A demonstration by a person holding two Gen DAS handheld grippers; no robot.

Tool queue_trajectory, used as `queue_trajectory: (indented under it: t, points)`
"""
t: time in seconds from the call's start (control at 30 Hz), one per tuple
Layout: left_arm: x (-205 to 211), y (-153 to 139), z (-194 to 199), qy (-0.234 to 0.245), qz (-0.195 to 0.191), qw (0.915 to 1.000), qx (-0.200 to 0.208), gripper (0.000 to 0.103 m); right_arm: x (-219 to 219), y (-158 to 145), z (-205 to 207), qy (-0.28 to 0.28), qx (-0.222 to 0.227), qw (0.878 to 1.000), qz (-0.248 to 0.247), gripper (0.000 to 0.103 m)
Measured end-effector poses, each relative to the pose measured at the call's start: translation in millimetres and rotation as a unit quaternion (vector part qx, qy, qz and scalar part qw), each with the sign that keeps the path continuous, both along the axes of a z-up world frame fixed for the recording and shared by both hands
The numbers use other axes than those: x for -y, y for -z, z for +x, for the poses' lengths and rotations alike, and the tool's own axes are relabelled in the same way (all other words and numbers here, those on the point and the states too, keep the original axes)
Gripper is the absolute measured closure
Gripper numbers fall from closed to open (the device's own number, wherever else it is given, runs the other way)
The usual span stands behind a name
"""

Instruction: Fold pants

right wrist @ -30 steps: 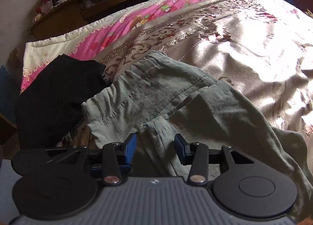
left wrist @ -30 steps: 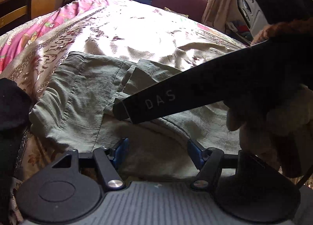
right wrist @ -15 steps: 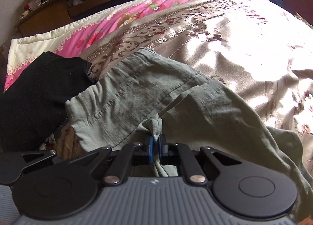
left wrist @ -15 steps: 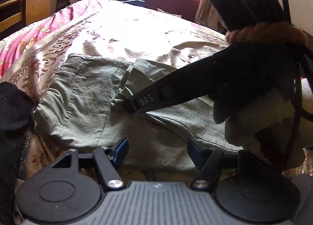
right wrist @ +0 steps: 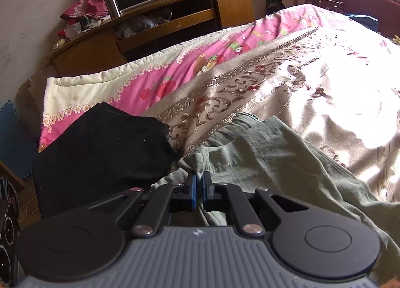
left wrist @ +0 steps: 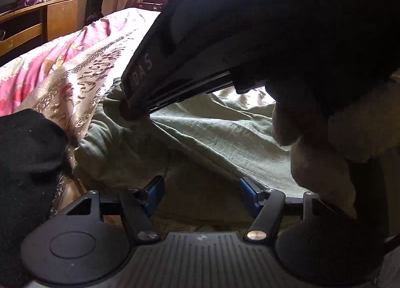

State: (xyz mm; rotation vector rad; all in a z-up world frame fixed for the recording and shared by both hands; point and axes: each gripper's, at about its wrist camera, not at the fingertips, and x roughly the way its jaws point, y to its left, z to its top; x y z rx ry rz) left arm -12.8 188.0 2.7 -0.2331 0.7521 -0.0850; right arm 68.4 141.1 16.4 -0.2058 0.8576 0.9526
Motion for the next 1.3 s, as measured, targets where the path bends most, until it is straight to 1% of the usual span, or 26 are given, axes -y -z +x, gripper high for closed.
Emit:
queue_trajectory:
  t: [0.07,0.17,0.23,0.3,0.33,0.4,0.43,0.5,0.57,0.63,0.7,0.8,0.83,0.93,0.97,1.03,1.07,1.13,1.17,1.2,1.23,1.3]
  points:
    - [-8.3,3.6,-1.5,-0.007,-0.017,0.9998,-0.006,0.026,-1.7,0.1,-0.3,0.0,0.001,1.0,0.005,0.098]
    - [-12.8,4.4,-5.8,-0.004,-0.019,0.9998,-0.001,0.025,-6.3,-7.8,-12.8,-0.031,0.032,0.999,0.006,0.098]
    - [-11.6,6.6,-9.3,0.006,-0.01,0.9999,-0.004,0.025,-10.7,-2.2,-16.8,-0.052,0.022,0.998,0.003,0.098]
    - [-10.2,9.7,-12.2,0.013,-0.004,0.9998,-0.013,0.025,-17.3,12.1,-18.2,-0.06,0.015,0.998,-0.015,0.096]
    - [-9.9,11.6,-12.8,0.013,-0.002,0.9998,-0.017,0.026,-19.5,20.5,-18.0,-0.062,0.011,0.998,-0.02,0.091]
    - [-9.1,15.6,-13.8,0.009,0.014,0.9995,-0.028,0.026,-23.7,33.9,-15.8,-0.062,-0.007,0.997,-0.044,0.089]
    - [-9.2,16.7,-15.1,0.01,0.014,0.9994,-0.031,0.026,-21.7,35.4,-15.5,-0.057,-0.014,0.997,-0.041,0.087]
    - [-9.0,16.1,-18.7,0.014,0.012,0.9993,-0.033,0.026,-10.3,27.8,-15.9,-0.055,-0.02,0.998,-0.023,0.086]
    - [-8.1,13.2,-22.1,0.021,0.021,0.9991,-0.031,0.026,9.0,13.7,-15.1,-0.04,-0.016,0.999,-0.002,0.078]
    - [-6.1,4.5,-27.7,0.027,0.037,0.9988,-0.015,0.026,40.8,-3.9,-11.6,-0.014,-0.009,1.0,0.023,0.074]
    - [-2.4,-7.7,-32.5,0.038,0.041,0.9984,0.003,0.026,79.5,-16.8,-3.8,0.029,0.003,0.999,0.031,0.072]
    - [2.5,-26.8,-29.3,0.048,0.043,0.9971,0.039,0.025,128.9,-22.0,9.2,0.092,0.036,0.995,0.006,0.072]
    - [5.1,-32.1,-23.7,0.053,0.043,0.9962,0.055,0.024,146.1,-20.6,17.5,0.115,0.041,0.992,-0.012,0.072]
    - [13.3,-32.8,3.1,0.056,0.056,0.9939,0.076,0.023,185.5,-11.7,34.5,0.165,0.047,0.984,-0.043,0.072]
    - [15.8,-29.2,10.3,0.056,0.062,0.9936,0.076,0.023,194.9,-8.9,37.8,0.177,0.042,0.982,-0.046,0.071]
    - [15.2,-16.7,26.2,0.052,0.068,0.9943,0.065,0.023,219.3,3.0,42.6,0.196,0.022,0.98,-0.033,0.07]
    - [13.2,-9.7,28.1,0.047,0.072,0.9952,0.047,0.023,225.4,10.8,44.0,0.205,0.019,0.978,-0.042,0.066]
    - [7.6,10.1,44.1,0.031,0.083,0.9961,0.003,0.023,237.5,30.6,47.2,0.236,0.023,0.968,-0.083,0.066]
    - [5.2,16.2,44.9,0.031,0.081,0.9962,0.0,0.023,247.1,39.5,50.1,0.251,0.014,0.964,-0.084,0.066]
    - [3.1,17.7,40.6,0.036,0.08,0.9961,0.006,0.022,260.9,45.7,52.1,0.267,-0.002,0.961,-0.067,0.066]
    - [4.0,16.4,38.3,0.039,0.087,0.9954,0.004,0.022,273.3,46.6,51.3,0.284,-0.016,0.958,-0.038,0.067]
    - [10.0,13.7,35.1,0.044,0.113,0.9926,-0.003,0.022,292.6,42.3,46.8,0.314,-0.031,0.949,0.005,0.066]
